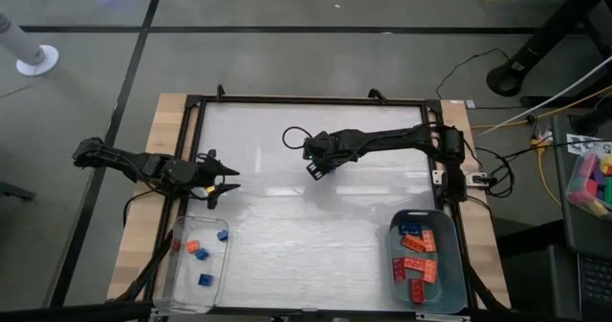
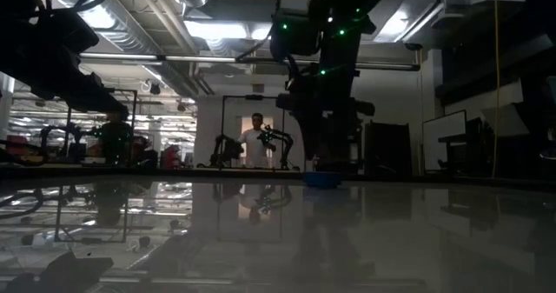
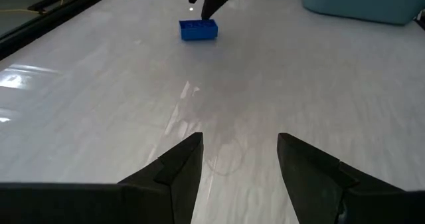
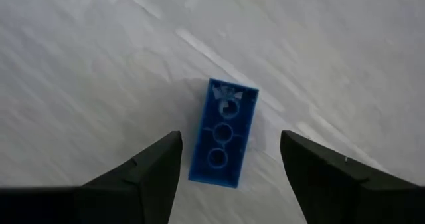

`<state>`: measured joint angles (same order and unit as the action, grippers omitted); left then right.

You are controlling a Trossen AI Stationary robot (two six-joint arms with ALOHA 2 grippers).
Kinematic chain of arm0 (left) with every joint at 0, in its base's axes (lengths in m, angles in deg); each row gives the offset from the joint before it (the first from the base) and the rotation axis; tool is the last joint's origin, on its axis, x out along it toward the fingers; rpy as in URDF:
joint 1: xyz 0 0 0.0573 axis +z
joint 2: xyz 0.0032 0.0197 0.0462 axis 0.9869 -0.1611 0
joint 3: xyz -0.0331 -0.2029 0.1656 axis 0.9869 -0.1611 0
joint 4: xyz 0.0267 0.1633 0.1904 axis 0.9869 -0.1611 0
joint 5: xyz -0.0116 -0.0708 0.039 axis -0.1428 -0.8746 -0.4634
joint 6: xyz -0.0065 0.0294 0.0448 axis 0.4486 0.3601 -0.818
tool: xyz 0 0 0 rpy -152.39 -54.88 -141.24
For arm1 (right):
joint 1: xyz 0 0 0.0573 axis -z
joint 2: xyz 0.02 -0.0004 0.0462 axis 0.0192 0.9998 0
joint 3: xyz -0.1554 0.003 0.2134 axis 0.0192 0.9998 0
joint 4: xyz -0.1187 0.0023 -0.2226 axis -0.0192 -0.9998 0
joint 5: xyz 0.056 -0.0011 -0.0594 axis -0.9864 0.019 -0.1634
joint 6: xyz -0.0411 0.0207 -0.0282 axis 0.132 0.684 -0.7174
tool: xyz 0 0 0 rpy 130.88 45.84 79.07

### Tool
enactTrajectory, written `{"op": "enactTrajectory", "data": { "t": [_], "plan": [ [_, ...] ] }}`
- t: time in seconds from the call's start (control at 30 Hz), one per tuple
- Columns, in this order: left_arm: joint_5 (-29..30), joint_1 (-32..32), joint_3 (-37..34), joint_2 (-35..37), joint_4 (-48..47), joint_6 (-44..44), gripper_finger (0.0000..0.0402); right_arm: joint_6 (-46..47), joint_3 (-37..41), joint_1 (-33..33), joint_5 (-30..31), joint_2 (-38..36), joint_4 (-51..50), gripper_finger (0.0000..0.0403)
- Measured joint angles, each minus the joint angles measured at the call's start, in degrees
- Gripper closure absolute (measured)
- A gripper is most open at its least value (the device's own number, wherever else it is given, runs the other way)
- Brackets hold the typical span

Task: Sort blocks by size
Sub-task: Put the large blue game piece into the blue bin

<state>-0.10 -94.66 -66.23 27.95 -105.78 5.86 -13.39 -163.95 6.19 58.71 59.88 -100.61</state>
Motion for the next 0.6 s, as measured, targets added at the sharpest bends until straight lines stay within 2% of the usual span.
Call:
{"op": "enactTrajectory", "data": {
  "t": [0.37, 0.6],
  "plan": [
    [0.0, 0.0, 0.0, 0.0, 0.0, 0.0, 0.022, -1.1, 4.1, 1.5, -2.0, 0.0, 4.2, 0.0148],
    [0.0, 0.0, 0.0, 0.0, 0.0, 0.0, 0.022, -2.5, 8.0, 3.1, -4.8, 0.0, 11.4, 0.0148]
  ]
}}
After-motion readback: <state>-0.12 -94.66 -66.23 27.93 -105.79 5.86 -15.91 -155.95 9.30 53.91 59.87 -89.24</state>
